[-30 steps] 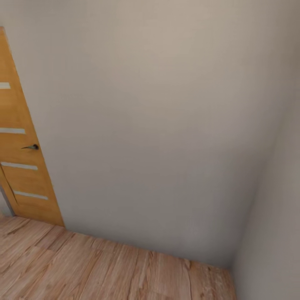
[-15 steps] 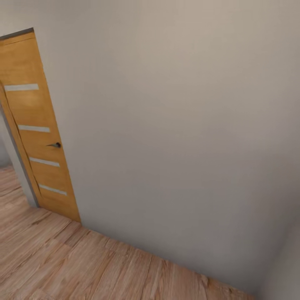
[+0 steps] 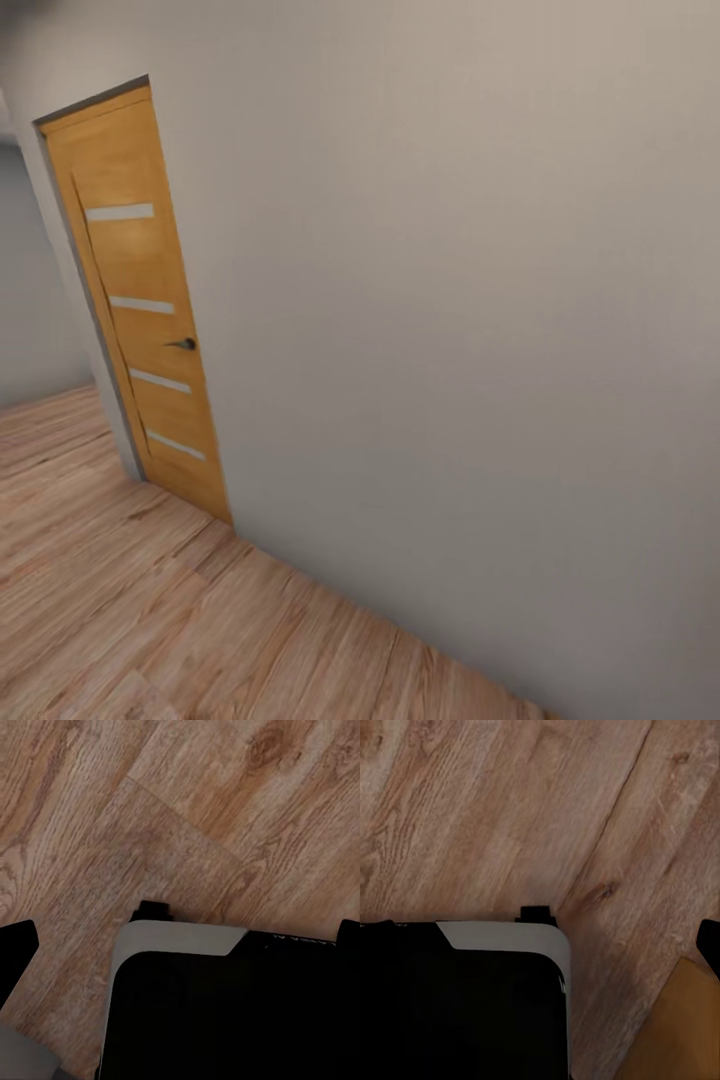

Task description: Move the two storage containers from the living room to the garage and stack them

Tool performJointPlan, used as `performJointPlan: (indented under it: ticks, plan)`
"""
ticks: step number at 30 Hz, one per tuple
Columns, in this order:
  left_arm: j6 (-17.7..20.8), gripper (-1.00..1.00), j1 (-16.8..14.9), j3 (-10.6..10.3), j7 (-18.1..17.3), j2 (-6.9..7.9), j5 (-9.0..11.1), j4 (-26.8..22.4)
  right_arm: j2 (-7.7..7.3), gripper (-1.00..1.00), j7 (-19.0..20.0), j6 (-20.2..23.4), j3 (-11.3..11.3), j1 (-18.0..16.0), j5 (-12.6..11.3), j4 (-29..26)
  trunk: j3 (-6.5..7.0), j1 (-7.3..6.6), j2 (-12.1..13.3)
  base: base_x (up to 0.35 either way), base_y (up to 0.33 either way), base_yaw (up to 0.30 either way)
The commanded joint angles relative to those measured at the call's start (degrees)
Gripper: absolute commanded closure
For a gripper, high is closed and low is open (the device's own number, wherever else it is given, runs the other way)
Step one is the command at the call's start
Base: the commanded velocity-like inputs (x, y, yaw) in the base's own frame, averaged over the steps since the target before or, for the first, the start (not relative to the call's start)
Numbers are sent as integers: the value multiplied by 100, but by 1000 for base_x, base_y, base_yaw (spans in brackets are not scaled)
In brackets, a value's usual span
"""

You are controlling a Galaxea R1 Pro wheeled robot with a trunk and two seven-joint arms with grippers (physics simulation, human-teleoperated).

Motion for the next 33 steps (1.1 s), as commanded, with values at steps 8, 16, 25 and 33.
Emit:
performJointPlan:
  ticks: [8,16,25,33]
  plan:
    - [-19,-100,-5,-34,4,-1,46,6,28,-100,-15,12,0,-4,-27,18,-8,3,-6,112,0,269]
    - [-17,-100,-5,-34,4,-1,46,6,37,-100,-62,-20,-27,-8,-38,18,-8,3,-6,107,0,269]
    - [-19,-100,-5,-34,3,10,46,6,28,-100,-70,-59,-38,-10,-80,18,-8,3,-6,100,0,269]
    - [-22,-100,-5,-35,2,23,46,6,27,-100,-70,-61,-39,-10,-67,18,-8,3,-6,47,0,269]
